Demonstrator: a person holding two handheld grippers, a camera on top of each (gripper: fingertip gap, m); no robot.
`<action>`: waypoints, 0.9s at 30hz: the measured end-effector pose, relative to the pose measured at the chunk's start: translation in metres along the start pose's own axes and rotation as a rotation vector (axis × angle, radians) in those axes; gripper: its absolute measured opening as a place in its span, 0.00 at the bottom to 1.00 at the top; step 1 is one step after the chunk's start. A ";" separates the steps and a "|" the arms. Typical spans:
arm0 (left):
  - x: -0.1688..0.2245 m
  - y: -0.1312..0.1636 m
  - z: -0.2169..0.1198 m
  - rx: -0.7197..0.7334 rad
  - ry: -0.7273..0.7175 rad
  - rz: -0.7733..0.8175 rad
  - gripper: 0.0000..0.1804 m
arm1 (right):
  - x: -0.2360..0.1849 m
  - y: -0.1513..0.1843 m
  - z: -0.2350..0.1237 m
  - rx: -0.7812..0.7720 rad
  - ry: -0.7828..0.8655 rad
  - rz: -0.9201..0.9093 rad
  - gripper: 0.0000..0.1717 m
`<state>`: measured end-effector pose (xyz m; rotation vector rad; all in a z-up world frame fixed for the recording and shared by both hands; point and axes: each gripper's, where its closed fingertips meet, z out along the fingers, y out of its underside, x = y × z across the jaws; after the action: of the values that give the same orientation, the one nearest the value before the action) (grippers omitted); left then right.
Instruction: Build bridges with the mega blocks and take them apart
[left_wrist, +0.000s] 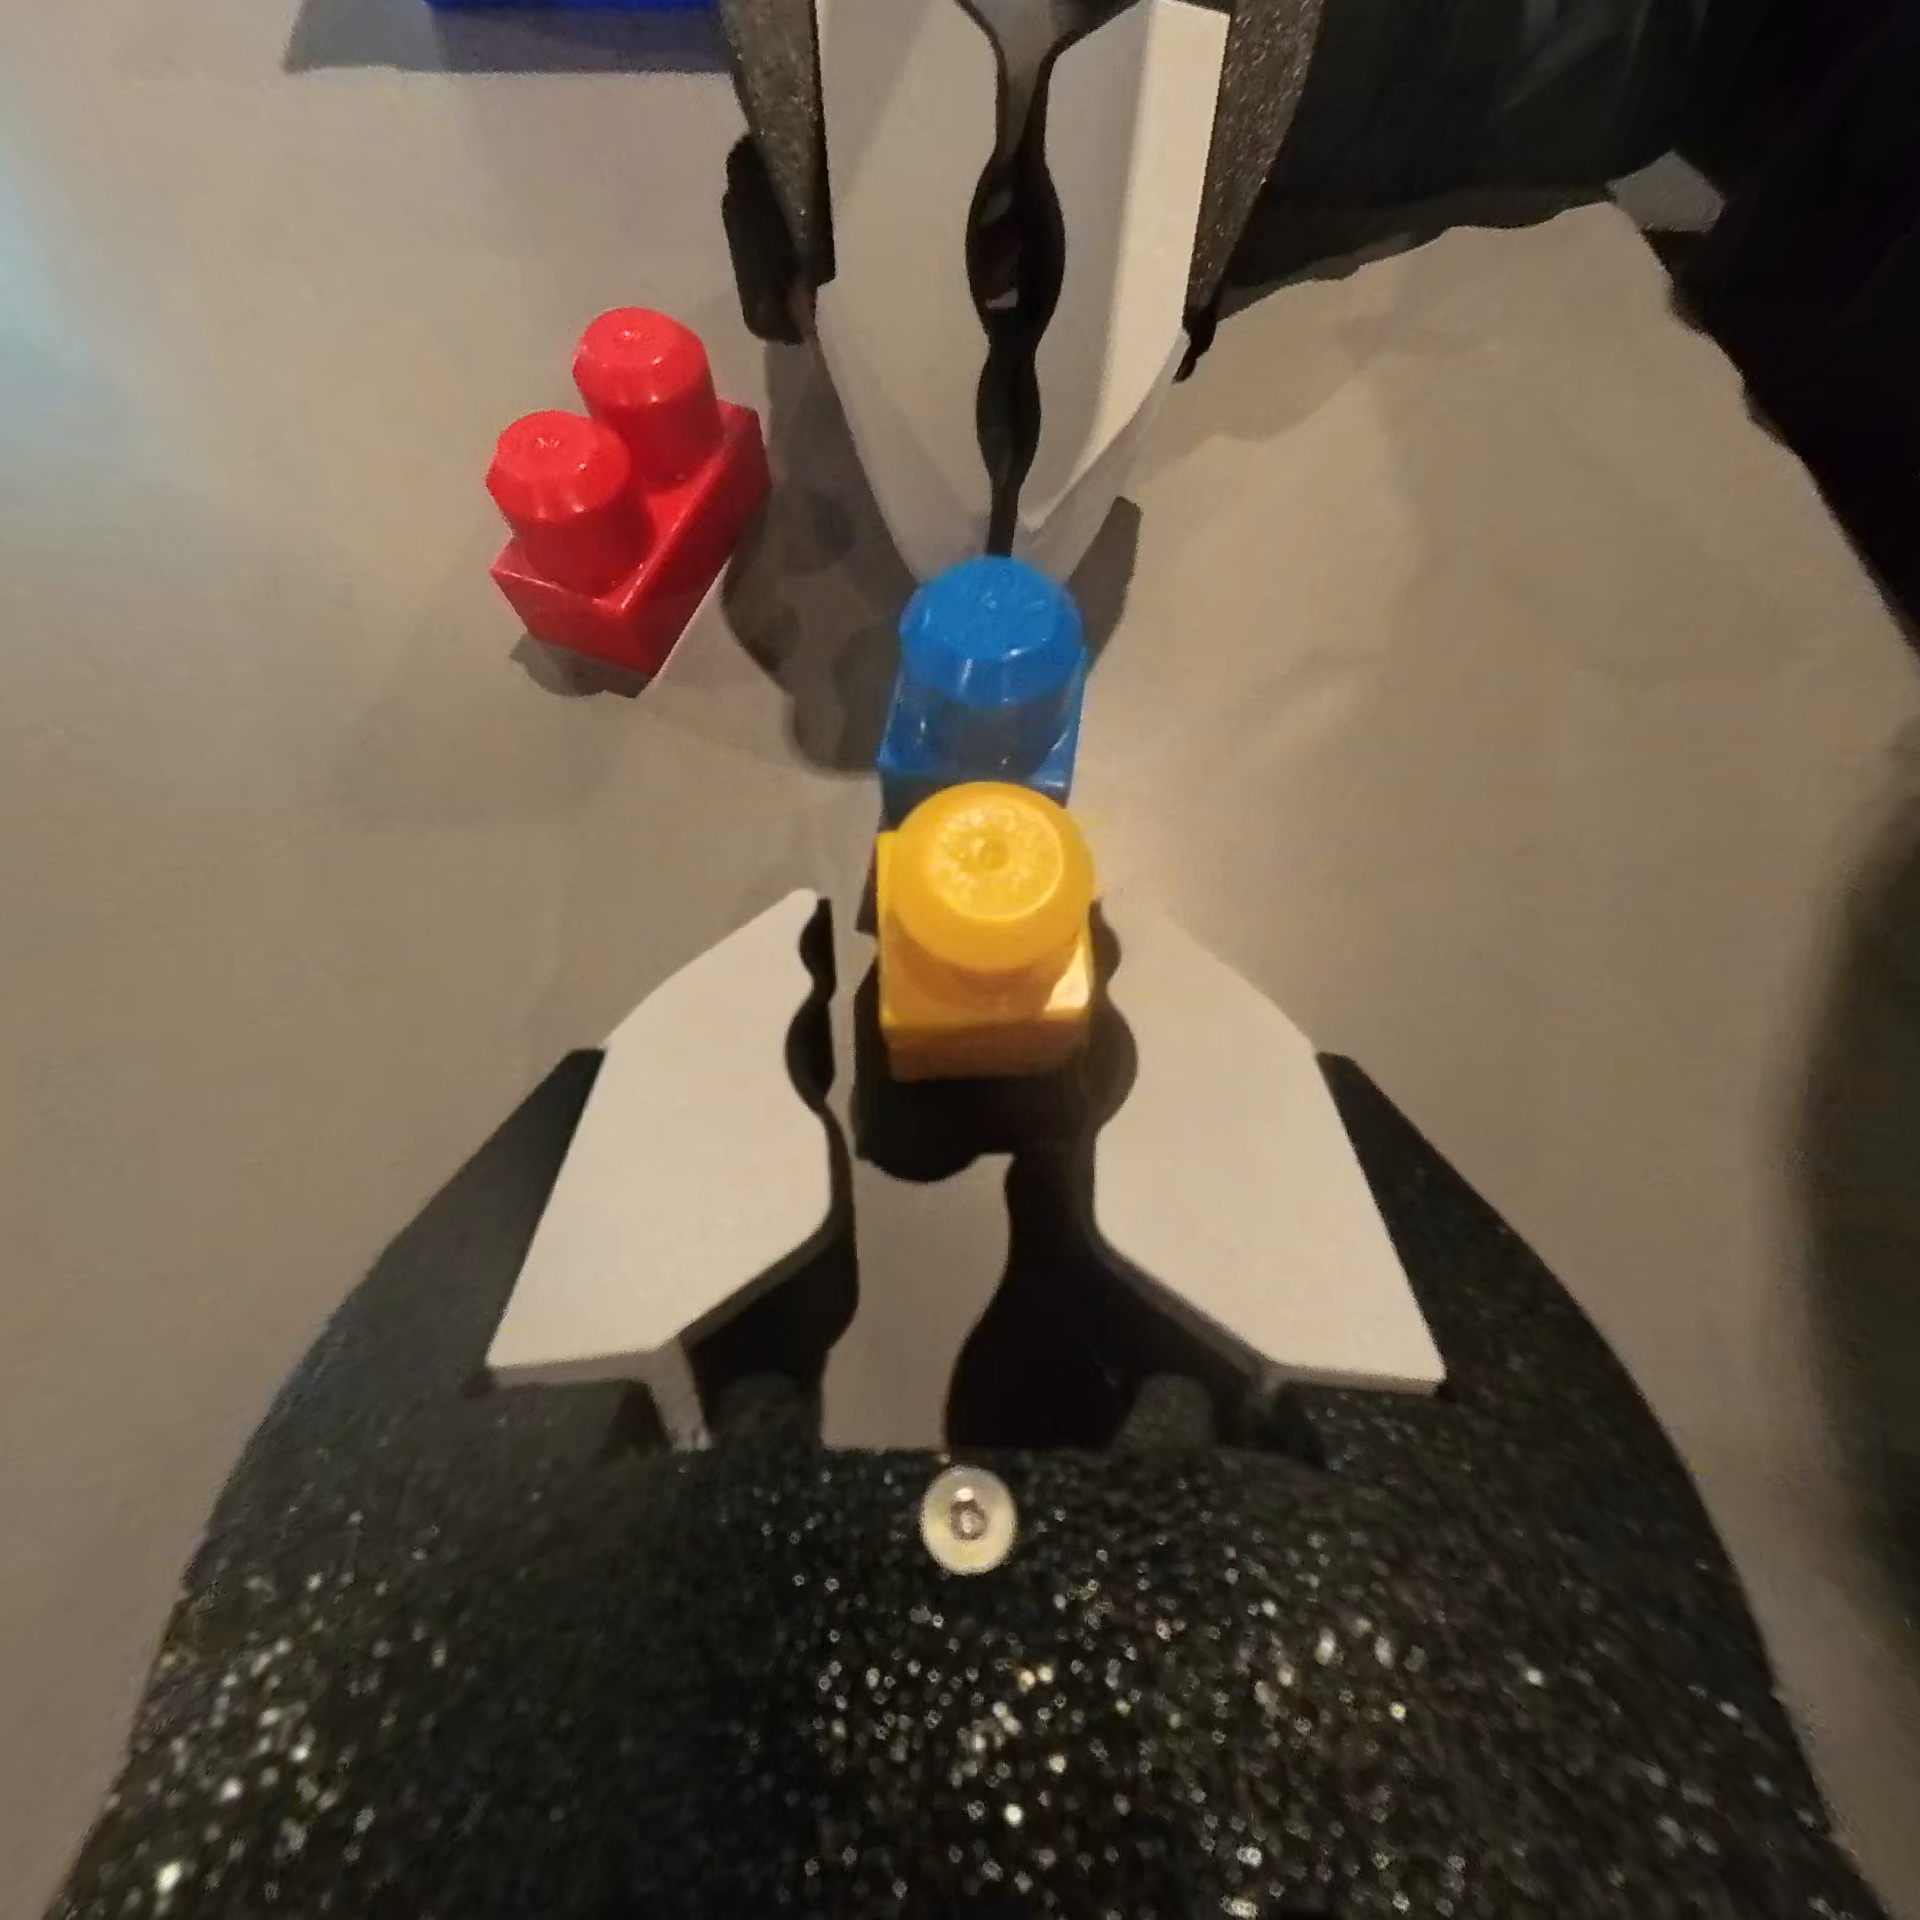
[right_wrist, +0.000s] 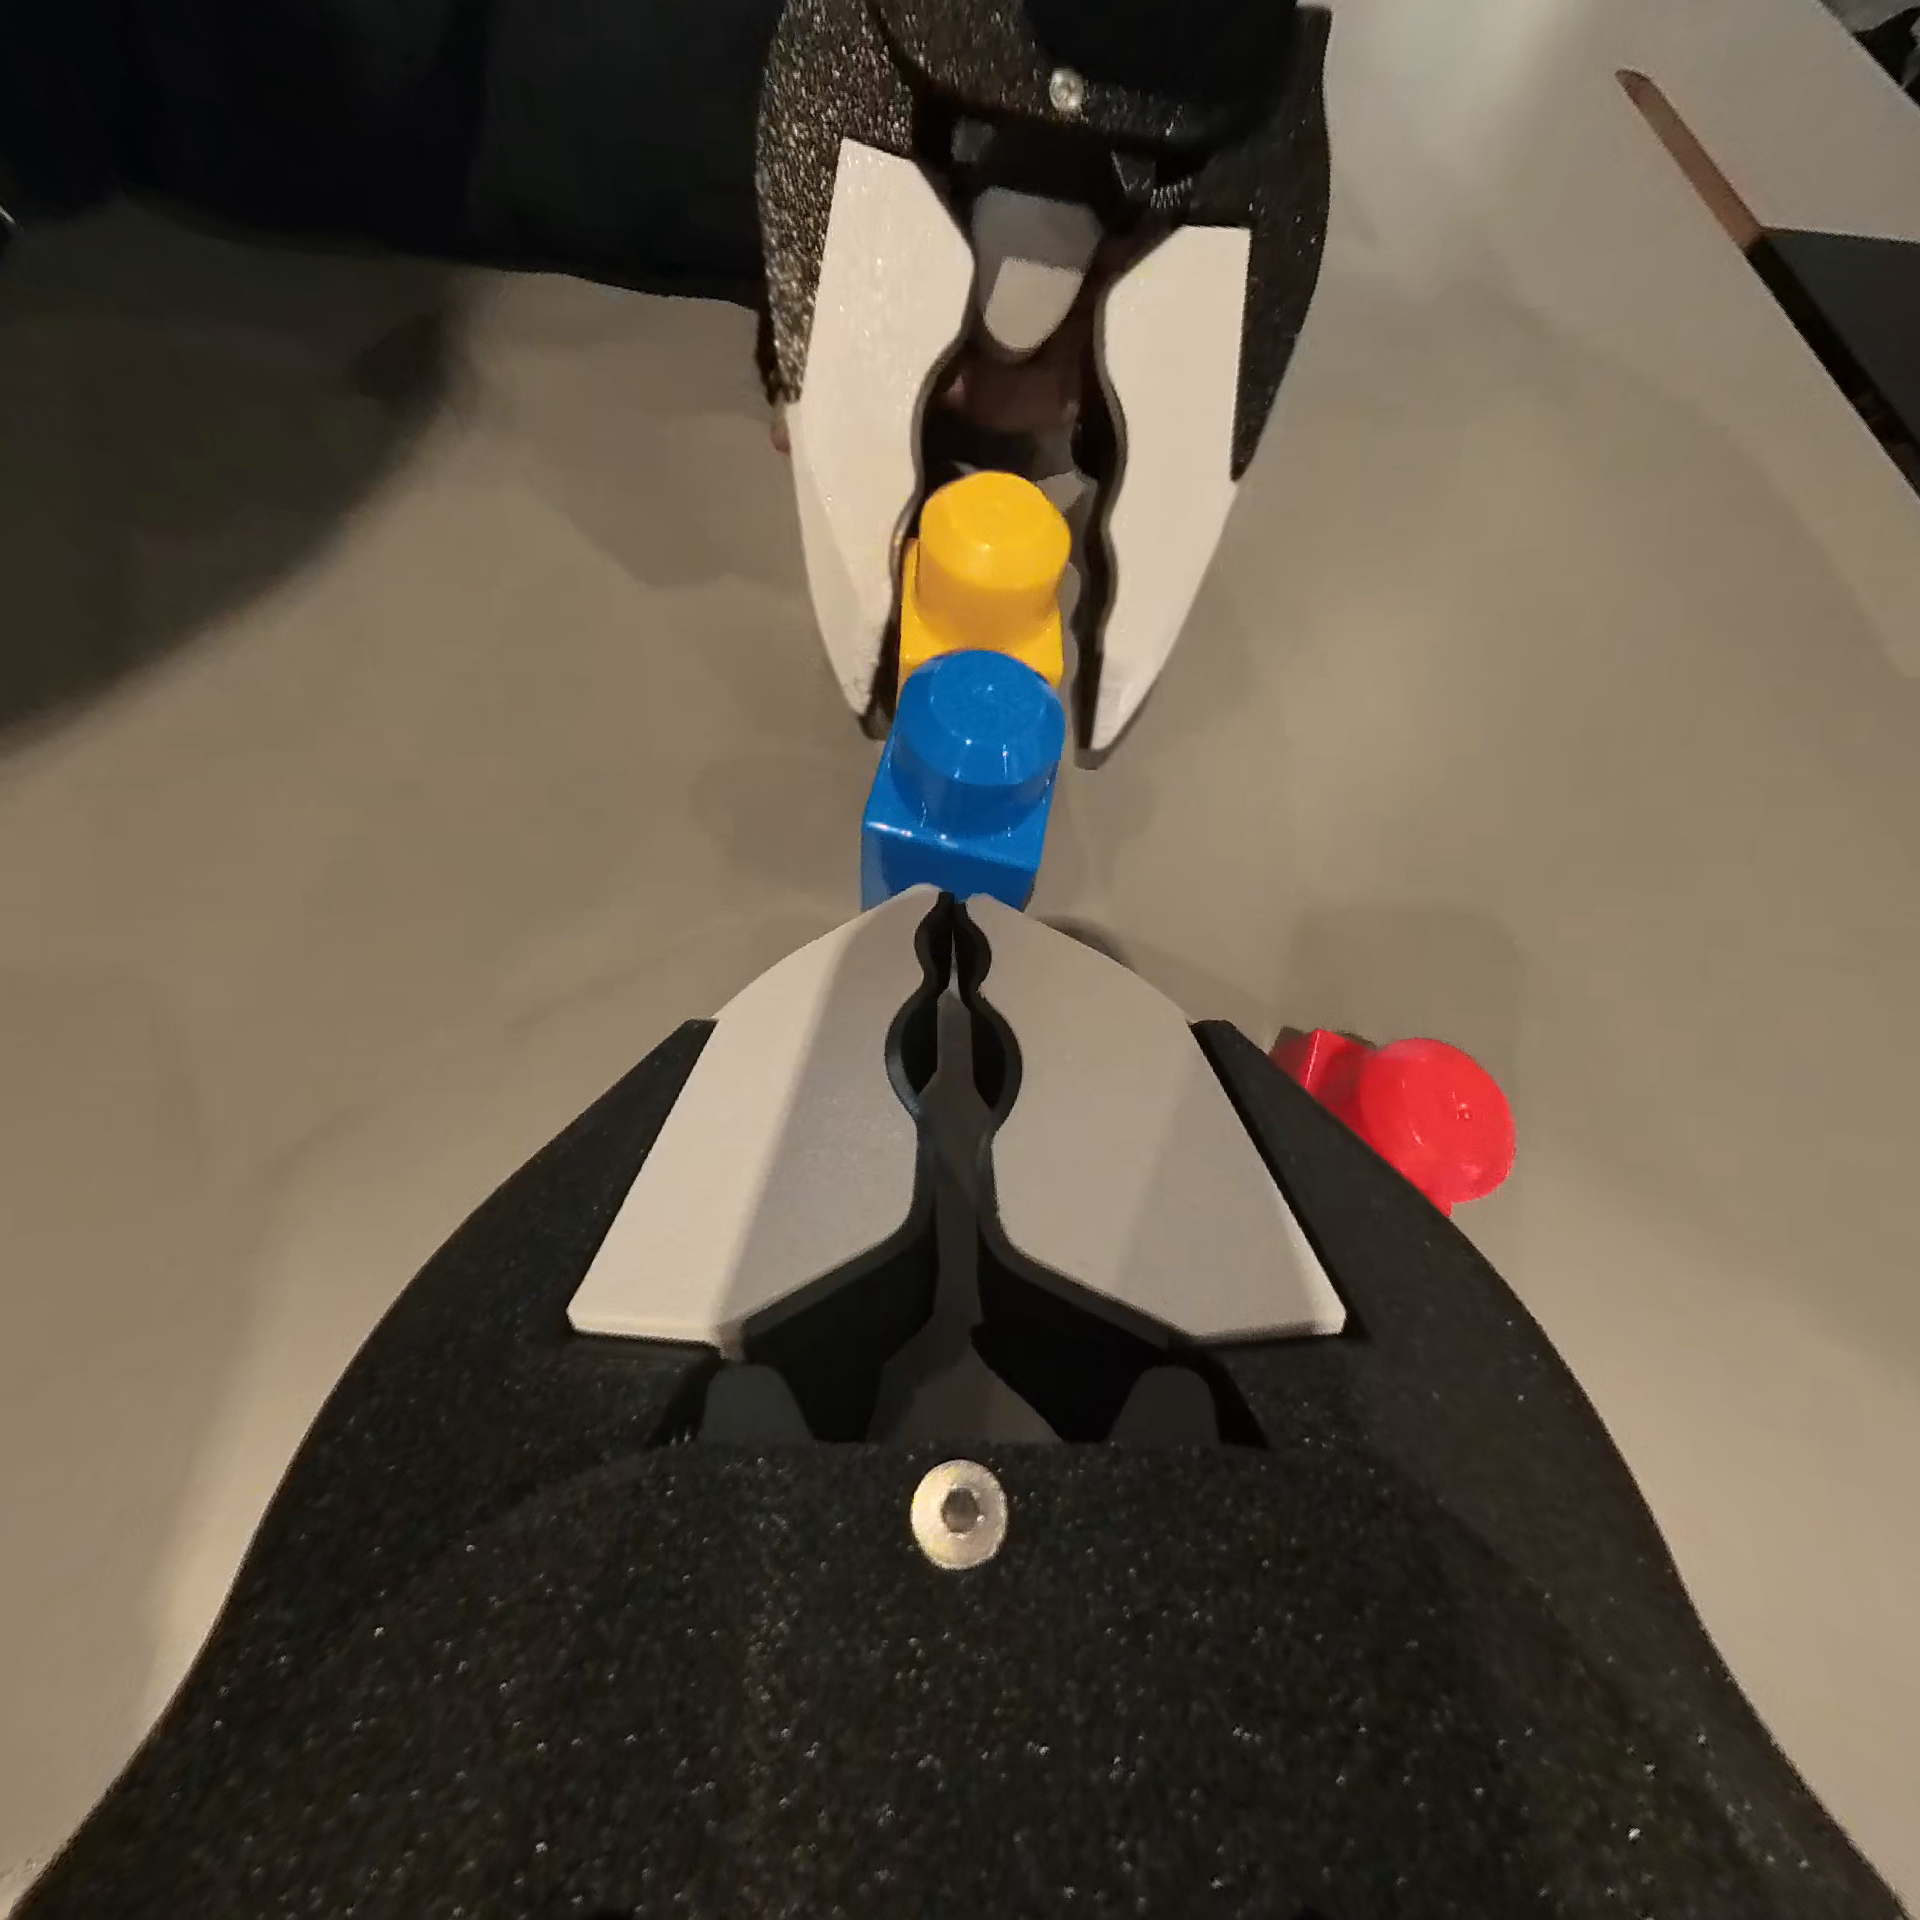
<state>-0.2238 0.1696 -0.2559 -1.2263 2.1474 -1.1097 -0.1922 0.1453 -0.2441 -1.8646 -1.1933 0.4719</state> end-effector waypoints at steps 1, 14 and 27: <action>0.000 0.001 -0.001 0.000 0.001 0.004 0.23 | 0.000 -0.001 0.001 0.001 0.000 0.002 0.00; 0.002 -0.004 0.000 0.025 -0.005 -0.016 0.20 | 0.014 -0.004 0.006 0.035 -0.002 0.031 0.00; 0.008 -0.015 0.016 0.024 -0.282 -0.168 0.20 | 0.011 0.005 -0.023 0.050 -0.095 0.070 0.00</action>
<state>-0.2097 0.1514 -0.2525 -1.4772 1.8435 -0.9585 -0.1685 0.1438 -0.2336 -1.8637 -1.1702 0.6295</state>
